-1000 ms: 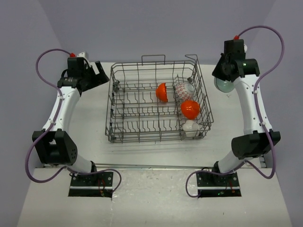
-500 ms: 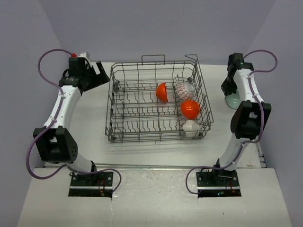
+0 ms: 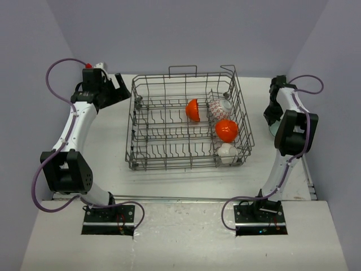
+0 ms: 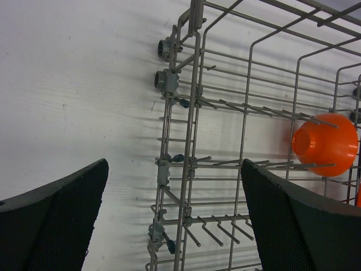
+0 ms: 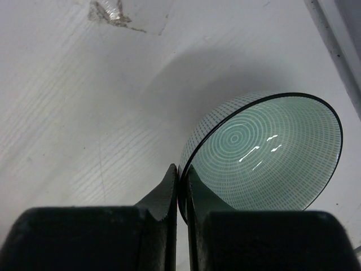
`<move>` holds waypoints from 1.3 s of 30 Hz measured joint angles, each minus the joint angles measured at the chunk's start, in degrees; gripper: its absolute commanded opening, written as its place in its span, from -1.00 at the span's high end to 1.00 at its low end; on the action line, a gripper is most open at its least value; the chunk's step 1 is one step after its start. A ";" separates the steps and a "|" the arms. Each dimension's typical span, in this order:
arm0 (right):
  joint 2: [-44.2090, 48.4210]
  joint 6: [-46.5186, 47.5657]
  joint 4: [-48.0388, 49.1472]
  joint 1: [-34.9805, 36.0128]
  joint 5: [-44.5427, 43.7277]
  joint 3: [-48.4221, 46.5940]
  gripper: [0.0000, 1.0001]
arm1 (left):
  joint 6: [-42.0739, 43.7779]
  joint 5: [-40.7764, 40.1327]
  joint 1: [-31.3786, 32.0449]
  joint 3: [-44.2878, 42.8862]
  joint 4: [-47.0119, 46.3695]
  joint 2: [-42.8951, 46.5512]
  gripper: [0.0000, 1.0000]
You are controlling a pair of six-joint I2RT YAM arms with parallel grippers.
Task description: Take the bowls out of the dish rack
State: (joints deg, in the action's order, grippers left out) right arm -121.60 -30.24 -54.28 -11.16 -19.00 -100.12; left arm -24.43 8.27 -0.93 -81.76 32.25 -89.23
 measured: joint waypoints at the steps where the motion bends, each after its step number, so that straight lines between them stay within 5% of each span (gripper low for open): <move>1: -0.22 0.33 0.02 -0.22 -0.42 0.00 1.00 | 0.00 -0.02 0.00 0.00 0.00 0.00 -1.00; 5: -1.42 1.42 0.20 -1.31 -2.03 -1.05 1.00 | 0.00 -0.42 0.00 0.02 0.00 0.00 -1.00; 7: -1.95 1.81 0.37 -1.64 -2.69 -1.38 0.81 | 0.02 -0.61 0.00 0.15 0.02 0.00 -1.00; 10: -2.05 1.95 0.85 -1.81 -2.80 -1.33 0.18 | 0.00 -0.83 0.00 0.72 0.00 0.00 -1.00; 21: 6.99 2.93 2.36 1.16 -3.96 1.22 -0.38 | 0.00 -1.14 0.00 2.01 -0.07 -0.02 -1.00; 24: 10.73 5.33 -0.37 8.44 -6.93 -8.44 -0.50 | 0.00 -1.20 0.00 2.01 -0.17 -0.02 -1.00; 27: 10.82 8.63 -0.92 17.55 -6.45 -28.33 -0.61 | 0.00 -1.22 0.00 2.01 -0.28 -0.02 -1.00; 30: 16.09 10.16 3.69 23.26 0.42 -37.38 -0.62 | 0.02 -1.22 0.00 2.01 -0.33 -0.02 -1.00; 34: 23.56 9.66 8.94 21.94 17.90 -38.07 -0.62 | 0.02 -1.25 0.00 2.16 -0.35 -0.02 -1.00; 39: 18.58 6.21 14.53 21.33 41.77 -40.46 -0.43 | 0.02 -1.42 0.00 2.62 -0.26 0.00 -1.00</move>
State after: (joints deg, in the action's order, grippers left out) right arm -103.02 -24.03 -39.75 10.17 22.76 -140.57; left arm -24.40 6.85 -0.93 -79.13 31.99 -89.23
